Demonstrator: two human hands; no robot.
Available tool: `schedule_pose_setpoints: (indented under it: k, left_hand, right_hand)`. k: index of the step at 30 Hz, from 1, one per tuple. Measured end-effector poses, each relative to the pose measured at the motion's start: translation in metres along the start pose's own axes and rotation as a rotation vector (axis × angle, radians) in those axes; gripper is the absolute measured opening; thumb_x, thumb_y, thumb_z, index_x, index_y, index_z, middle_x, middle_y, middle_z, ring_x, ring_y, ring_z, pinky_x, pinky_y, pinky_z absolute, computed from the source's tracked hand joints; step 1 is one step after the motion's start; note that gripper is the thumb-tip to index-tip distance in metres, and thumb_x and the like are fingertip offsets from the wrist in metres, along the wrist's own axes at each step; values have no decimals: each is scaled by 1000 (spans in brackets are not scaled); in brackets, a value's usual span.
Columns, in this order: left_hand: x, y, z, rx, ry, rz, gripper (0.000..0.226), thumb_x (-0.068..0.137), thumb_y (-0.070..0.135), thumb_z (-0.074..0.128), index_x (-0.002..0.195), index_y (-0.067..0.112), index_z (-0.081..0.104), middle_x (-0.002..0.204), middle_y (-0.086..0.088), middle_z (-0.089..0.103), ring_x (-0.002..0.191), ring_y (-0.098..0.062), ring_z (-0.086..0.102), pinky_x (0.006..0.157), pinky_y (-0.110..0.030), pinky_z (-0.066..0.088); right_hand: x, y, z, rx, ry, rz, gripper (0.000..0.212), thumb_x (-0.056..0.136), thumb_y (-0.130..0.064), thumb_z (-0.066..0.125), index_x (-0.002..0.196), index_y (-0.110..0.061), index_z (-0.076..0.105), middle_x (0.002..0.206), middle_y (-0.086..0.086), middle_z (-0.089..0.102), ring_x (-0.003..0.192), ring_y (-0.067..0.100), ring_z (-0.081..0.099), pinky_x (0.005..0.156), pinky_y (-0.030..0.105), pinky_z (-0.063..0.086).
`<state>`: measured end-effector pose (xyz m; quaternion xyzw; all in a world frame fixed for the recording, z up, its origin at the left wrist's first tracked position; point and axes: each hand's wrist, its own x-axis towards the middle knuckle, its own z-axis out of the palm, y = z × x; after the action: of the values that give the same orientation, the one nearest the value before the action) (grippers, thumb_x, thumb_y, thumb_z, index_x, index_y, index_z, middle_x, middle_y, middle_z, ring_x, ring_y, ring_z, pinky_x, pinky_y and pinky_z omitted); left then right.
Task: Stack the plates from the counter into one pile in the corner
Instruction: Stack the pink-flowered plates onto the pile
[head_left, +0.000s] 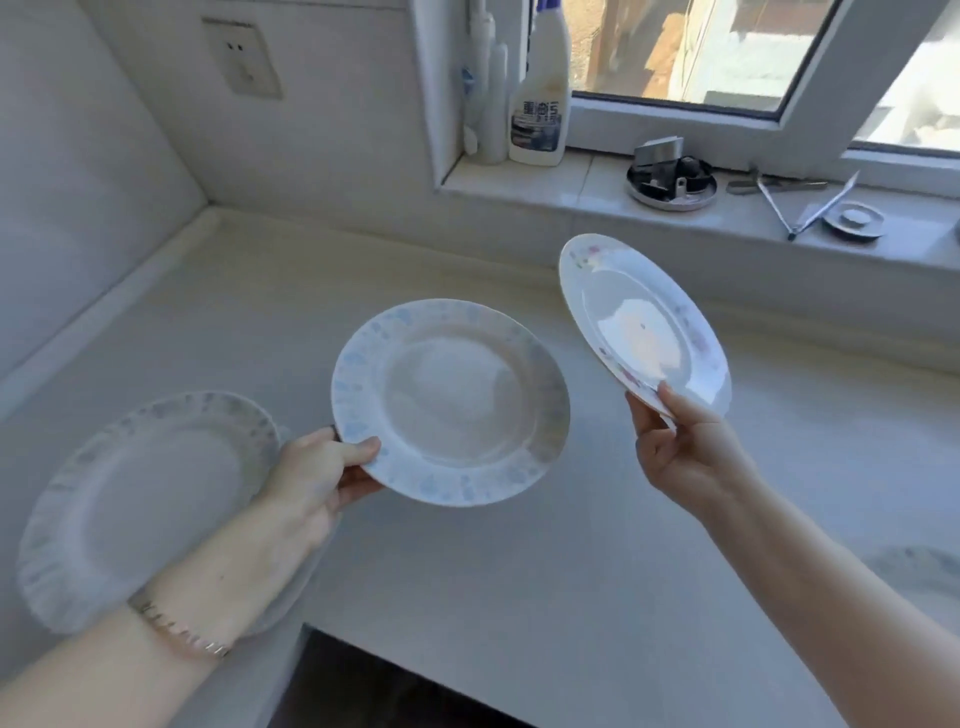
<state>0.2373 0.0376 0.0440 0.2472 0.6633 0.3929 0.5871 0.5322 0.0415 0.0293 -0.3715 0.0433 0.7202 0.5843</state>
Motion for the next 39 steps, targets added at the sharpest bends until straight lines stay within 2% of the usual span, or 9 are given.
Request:
schedule_pose_setpoints:
  k: [11, 15, 21, 24, 26, 28, 33, 36, 39]
  left_hand:
    - [2, 1, -207, -137, 173, 39, 19, 84, -9, 52, 84, 7, 62, 80, -8, 68, 73, -21, 62, 51, -24, 54]
    - [7, -11, -243, -182, 201, 5, 20, 84, -10, 51, 81, 7, 62, 53, 2, 71, 70, -23, 61, 43, -19, 54]
    - [6, -29, -266, -184, 212, -69, 19, 84, -11, 51, 79, 4, 61, 50, 1, 70, 48, -14, 67, 39, -19, 52]
    - [4, -33, -277, -129, 215, -79, 17, 84, -10, 53, 83, 4, 62, 56, -2, 71, 66, -23, 63, 41, -19, 53]
    - [4, -32, -283, -56, 231, -76, 17, 84, -9, 55, 81, 5, 63, 57, -3, 70, 64, -22, 63, 40, -18, 52]
    - [4, -31, -285, 68, 241, -65, 14, 85, -5, 57, 80, 7, 63, 64, -7, 69, 56, -18, 64, 40, -20, 52]
    - [9, -35, -281, 451, 234, -44, 22, 89, 20, 59, 69, 10, 57, 54, -8, 60, 31, -12, 54, 37, -22, 46]
    - [8, -33, -279, 715, 364, 43, 41, 84, 38, 61, 53, 16, 45, 46, -2, 58, 39, -18, 54, 44, -22, 41]
    - [5, -33, -276, 1006, 586, 133, 48, 82, 47, 57, 55, 14, 36, 50, -1, 49, 54, -23, 49, 50, -26, 30]
  right_hand:
    - [15, 164, 102, -179, -121, 141, 107, 8, -2, 91, 108, -18, 58, 84, 1, 76, 70, 9, 73, 29, 10, 32]
    - [19, 187, 118, -294, -137, 160, 95, 7, -6, 92, 96, -18, 59, 85, 0, 76, 72, 9, 73, 30, 9, 33]
    - [29, 206, 132, -436, -150, 191, 98, 8, -8, 92, 101, -15, 59, 86, 0, 76, 72, 11, 74, 30, 9, 32]
    - [33, 213, 139, -536, -107, 189, 72, 45, -8, 83, 112, -15, 56, 91, 1, 75, 71, 11, 74, 30, 9, 33]
    - [35, 217, 141, -581, -64, 192, 36, 77, -6, 61, 112, -14, 55, 90, 1, 74, 68, 11, 73, 29, 8, 32]
    - [36, 220, 144, -617, -73, 221, 19, 89, -7, 50, 105, -14, 58, 82, -1, 75, 66, 10, 73, 30, 7, 32]
    - [37, 229, 153, -643, -100, 258, 15, 91, -8, 47, 99, -15, 59, 77, -1, 76, 65, 9, 73, 30, 7, 32]
    - [37, 229, 154, -650, -99, 260, 16, 91, -8, 48, 101, -14, 58, 78, -1, 76, 65, 10, 73, 30, 7, 32]
    - [36, 224, 154, -697, -91, 225, 15, 90, -7, 50, 99, -14, 58, 75, -1, 75, 61, 11, 72, 30, 8, 32]
